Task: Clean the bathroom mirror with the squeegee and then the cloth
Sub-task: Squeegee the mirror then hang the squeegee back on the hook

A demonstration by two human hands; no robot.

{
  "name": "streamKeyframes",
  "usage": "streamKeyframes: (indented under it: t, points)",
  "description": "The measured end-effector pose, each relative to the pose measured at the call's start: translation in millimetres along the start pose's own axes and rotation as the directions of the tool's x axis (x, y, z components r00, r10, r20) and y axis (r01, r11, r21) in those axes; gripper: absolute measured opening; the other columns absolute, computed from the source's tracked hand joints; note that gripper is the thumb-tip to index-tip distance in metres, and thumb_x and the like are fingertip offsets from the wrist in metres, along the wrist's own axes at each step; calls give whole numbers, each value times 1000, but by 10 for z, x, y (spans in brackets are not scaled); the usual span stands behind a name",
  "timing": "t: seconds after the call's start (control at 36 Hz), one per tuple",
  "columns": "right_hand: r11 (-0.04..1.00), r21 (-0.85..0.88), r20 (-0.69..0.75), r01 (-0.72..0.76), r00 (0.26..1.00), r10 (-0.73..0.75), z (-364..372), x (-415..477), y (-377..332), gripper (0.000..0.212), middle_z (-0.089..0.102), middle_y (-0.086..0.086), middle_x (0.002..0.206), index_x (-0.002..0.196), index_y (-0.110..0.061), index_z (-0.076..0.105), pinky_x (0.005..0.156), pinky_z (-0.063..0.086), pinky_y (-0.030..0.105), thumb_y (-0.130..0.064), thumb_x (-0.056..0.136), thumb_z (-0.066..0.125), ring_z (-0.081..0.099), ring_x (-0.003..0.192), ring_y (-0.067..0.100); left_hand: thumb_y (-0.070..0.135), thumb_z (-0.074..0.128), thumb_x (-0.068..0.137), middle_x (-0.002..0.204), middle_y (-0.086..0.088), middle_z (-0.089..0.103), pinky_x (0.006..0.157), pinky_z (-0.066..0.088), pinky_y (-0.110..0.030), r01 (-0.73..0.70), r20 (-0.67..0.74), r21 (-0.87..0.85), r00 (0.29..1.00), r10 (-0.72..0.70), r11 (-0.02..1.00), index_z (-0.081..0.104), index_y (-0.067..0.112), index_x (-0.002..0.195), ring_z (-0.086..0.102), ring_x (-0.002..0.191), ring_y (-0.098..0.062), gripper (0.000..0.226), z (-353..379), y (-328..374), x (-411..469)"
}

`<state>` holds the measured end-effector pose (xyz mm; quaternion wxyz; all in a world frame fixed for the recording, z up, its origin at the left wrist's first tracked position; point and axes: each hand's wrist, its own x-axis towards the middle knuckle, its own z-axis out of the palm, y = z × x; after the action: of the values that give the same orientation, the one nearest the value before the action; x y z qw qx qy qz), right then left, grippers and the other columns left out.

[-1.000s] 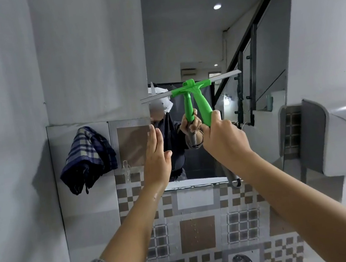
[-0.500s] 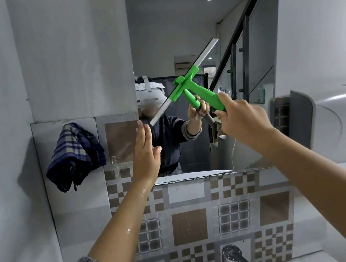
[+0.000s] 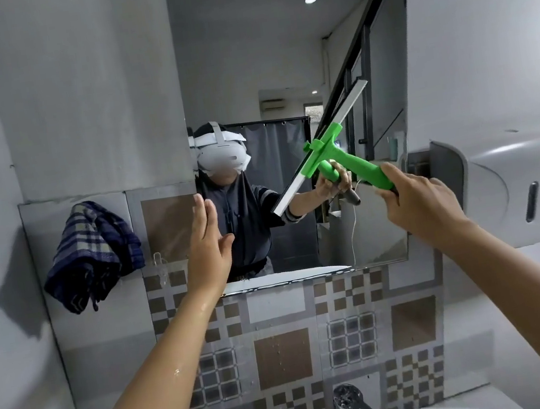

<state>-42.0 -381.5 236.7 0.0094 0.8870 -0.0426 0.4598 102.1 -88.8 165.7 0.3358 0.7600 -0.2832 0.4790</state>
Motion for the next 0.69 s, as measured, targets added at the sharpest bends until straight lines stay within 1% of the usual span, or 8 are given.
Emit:
streamKeyframes:
  t: [0.08,0.17,0.28,0.33,0.42,0.5,0.58,0.69]
  points:
    - [999,7,20,-50,999,50,18,-59,105,33,68,14,94,126,-14,40,69,35,36,-24,95,45,57,71,30,0,58,87,154,-3,-7,91,10,12,19,10,7,1000,-19,1000,6,8,146,2,142,-23,79,3,13,7]
    - [994,38,48,-102,994,100,49,-146,155,32,67,16,90,125,-13,40,65,34,34,-22,95,45,50,65,28,2,56,89,154,1,-10,94,10,9,35,12,-2,999,-35,999,3,13,146,-1,143,-20,79,5,19,3]
    - [979,90,93,-184,980,176,115,-251,158,37,65,18,96,131,-15,37,63,36,35,-24,96,44,52,70,31,5,55,90,153,8,-15,104,25,-17,57,15,-5,998,-57,998,1,17,147,-3,143,-16,80,-12,46,-1]
    - [968,114,110,-225,971,212,151,-298,141,40,65,18,98,134,-16,35,64,42,37,-26,96,43,58,76,36,4,55,89,153,9,-16,107,30,-26,70,25,-10,997,-70,998,0,18,146,-3,143,-16,81,-24,65,5]
    - [944,153,139,-293,952,273,181,-370,97,42,61,16,91,135,-15,35,62,44,37,-29,96,43,54,71,32,3,56,89,153,6,-14,110,31,-33,81,37,-8,996,-81,997,1,16,146,-4,143,-17,80,-32,80,10]
    - [913,195,177,-358,928,327,180,-464,29,37,50,11,82,129,-13,38,59,45,37,-29,96,43,51,67,32,1,56,88,154,5,-14,108,36,-38,86,42,-12,995,-85,996,3,15,147,-3,142,-18,80,-36,84,1]
    - [876,229,220,-424,900,377,181,-570,-32,31,49,11,81,123,-12,41,60,44,36,-28,96,42,50,67,32,-1,56,87,154,3,-12,105,40,-37,78,39,-16,996,-77,997,4,13,147,-1,143,-20,80,-36,83,-6]
    - [821,265,280,-505,855,436,230,-672,-128,32,57,13,87,121,-11,41,55,39,31,-31,96,41,52,63,26,-1,55,88,155,1,-12,109,30,-30,82,38,-30,996,-81,996,4,12,147,-4,143,-19,79,-22,85,-4]
